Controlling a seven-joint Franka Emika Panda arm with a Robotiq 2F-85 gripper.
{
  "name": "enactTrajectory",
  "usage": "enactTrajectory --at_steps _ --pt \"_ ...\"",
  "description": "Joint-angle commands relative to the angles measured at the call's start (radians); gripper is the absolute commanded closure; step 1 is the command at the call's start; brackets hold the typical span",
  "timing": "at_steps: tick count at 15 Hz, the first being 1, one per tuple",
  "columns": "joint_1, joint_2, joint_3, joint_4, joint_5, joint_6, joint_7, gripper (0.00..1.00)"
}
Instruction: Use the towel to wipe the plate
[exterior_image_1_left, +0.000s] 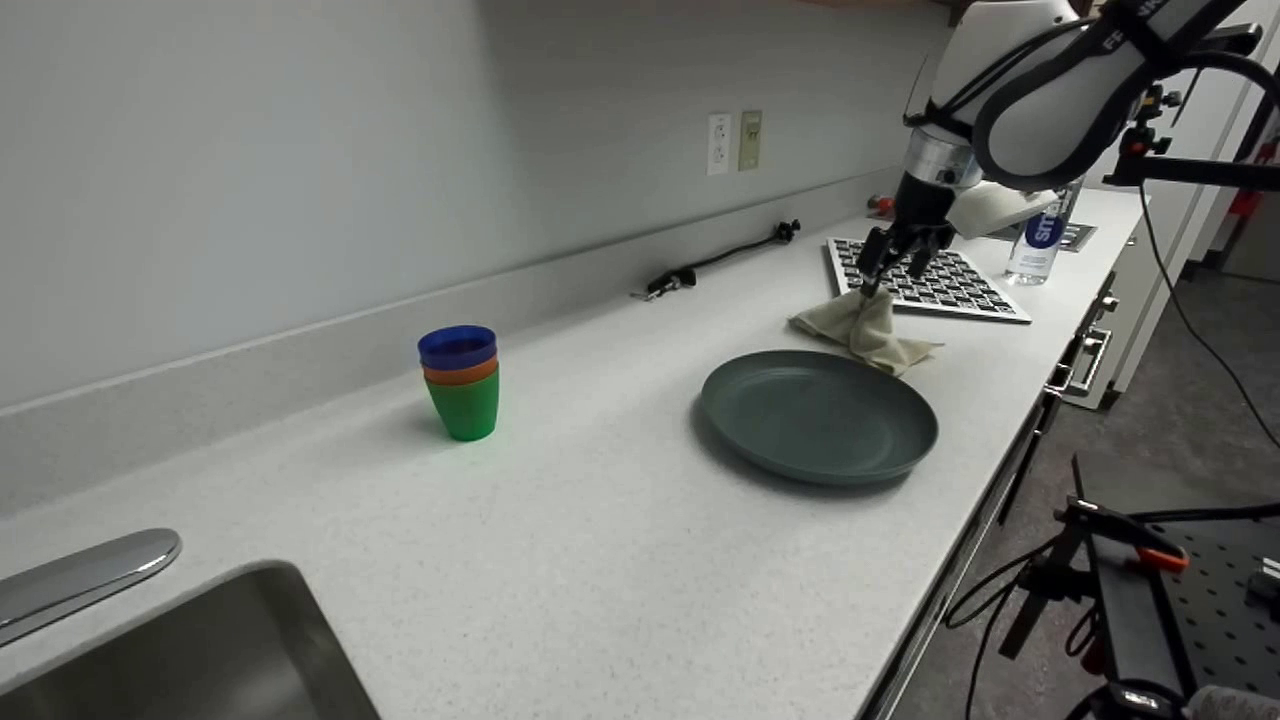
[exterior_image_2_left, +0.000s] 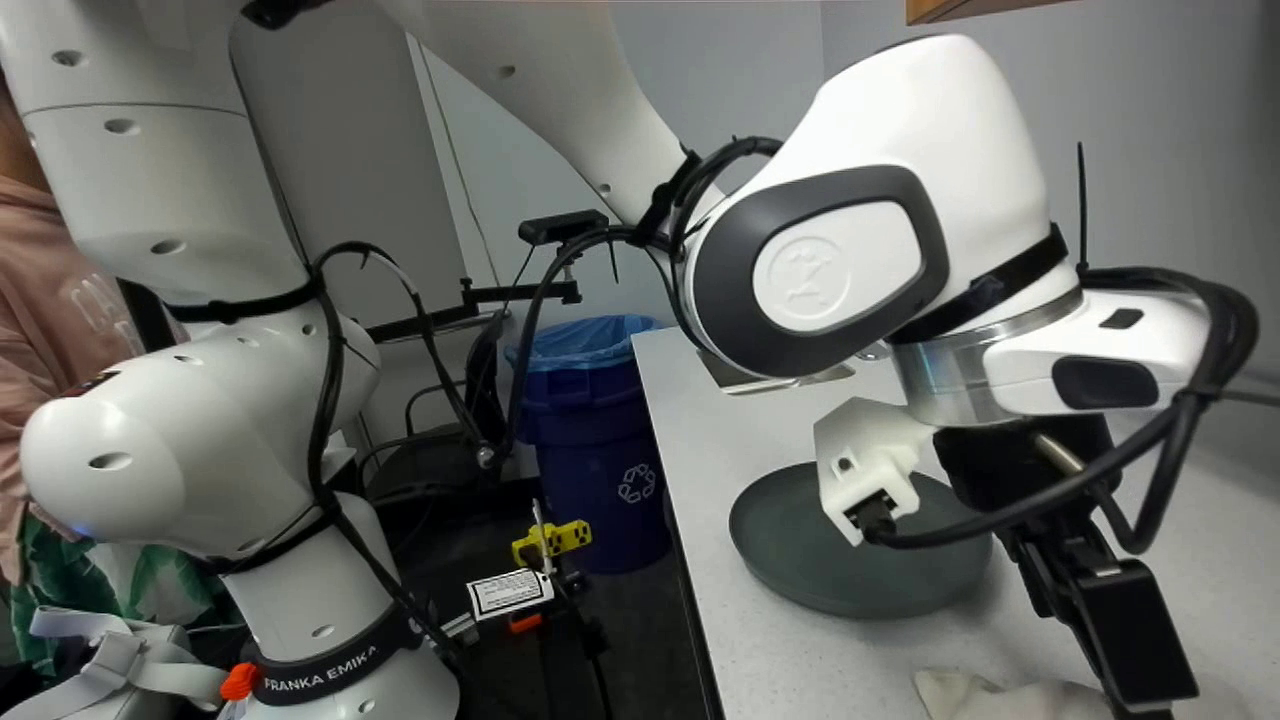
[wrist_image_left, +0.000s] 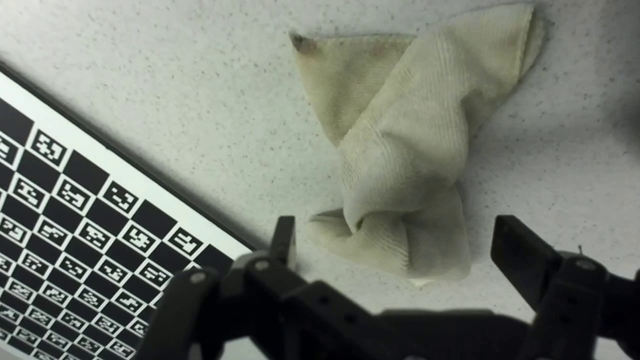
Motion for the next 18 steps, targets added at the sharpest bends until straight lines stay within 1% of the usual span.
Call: enactTrajectory --at_steps 1,4,5,6,7,8,12,15,16,17,18 --pt "0.046 0.104 -0.050 0.051 0.020 0.067 -0.034 0.00" --pt "0.072 0.157 -0.063 0.060 0.051 0.095 -0.048 0.00" --pt "0.078 0.171 -0.067 0.063 0.061 0.102 -0.055 0.05" --pt "0.083 0.183 -0.069 0.066 0.073 0.106 -0.065 0.23" --pt "0.088 0.190 -0.069 0.066 0.086 0.108 -0.076 0.29" --pt "0.092 0.194 -0.071 0.065 0.094 0.112 -0.089 0.32" --pt "0.104 0.189 -0.079 0.060 0.113 0.108 -0.129 0.65" --pt "0.109 0.165 -0.080 0.053 0.111 0.111 -0.151 0.87" --pt "0.119 0.156 -0.086 0.053 0.096 0.110 -0.149 0.95" --pt "0.140 0.142 -0.102 0.056 0.065 0.106 -0.131 0.99" --pt "0.148 0.128 -0.100 0.056 0.062 0.109 -0.130 1.00"
